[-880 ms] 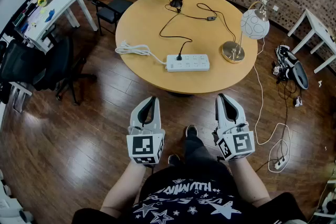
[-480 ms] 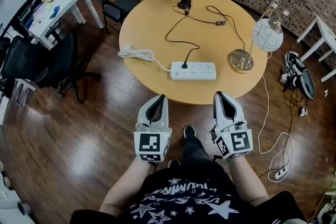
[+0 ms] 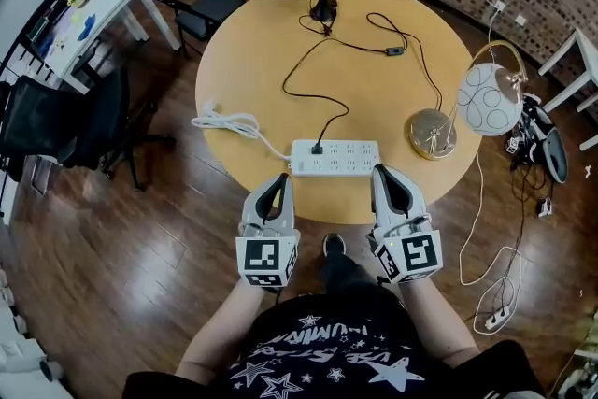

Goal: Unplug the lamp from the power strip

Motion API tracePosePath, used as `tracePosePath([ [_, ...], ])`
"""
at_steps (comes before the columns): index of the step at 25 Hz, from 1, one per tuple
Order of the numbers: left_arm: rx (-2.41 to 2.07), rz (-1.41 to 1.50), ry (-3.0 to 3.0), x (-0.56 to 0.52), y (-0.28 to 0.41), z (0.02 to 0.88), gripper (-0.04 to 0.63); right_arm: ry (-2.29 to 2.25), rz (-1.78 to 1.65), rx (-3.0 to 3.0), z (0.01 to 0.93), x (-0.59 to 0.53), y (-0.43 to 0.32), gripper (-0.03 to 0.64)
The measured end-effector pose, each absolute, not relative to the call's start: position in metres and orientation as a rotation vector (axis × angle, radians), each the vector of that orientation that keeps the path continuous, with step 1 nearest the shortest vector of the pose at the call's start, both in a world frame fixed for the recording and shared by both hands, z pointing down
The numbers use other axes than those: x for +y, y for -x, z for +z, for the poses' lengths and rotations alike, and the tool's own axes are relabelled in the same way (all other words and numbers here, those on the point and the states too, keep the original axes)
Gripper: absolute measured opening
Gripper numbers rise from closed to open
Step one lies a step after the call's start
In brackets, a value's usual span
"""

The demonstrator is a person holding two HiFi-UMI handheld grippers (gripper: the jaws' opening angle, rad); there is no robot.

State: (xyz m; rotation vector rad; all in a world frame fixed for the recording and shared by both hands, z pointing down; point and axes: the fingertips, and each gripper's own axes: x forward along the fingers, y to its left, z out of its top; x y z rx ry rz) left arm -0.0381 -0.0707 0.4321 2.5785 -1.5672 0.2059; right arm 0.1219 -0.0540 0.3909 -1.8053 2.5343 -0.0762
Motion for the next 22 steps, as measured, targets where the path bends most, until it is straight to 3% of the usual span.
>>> tracePosePath([
  [22,-1.498,0.650,-2.508,-0.129,0.009,0.543,0.005,1.595,-0.215,2.765,0.449,-0.115,-0.104,0.008],
])
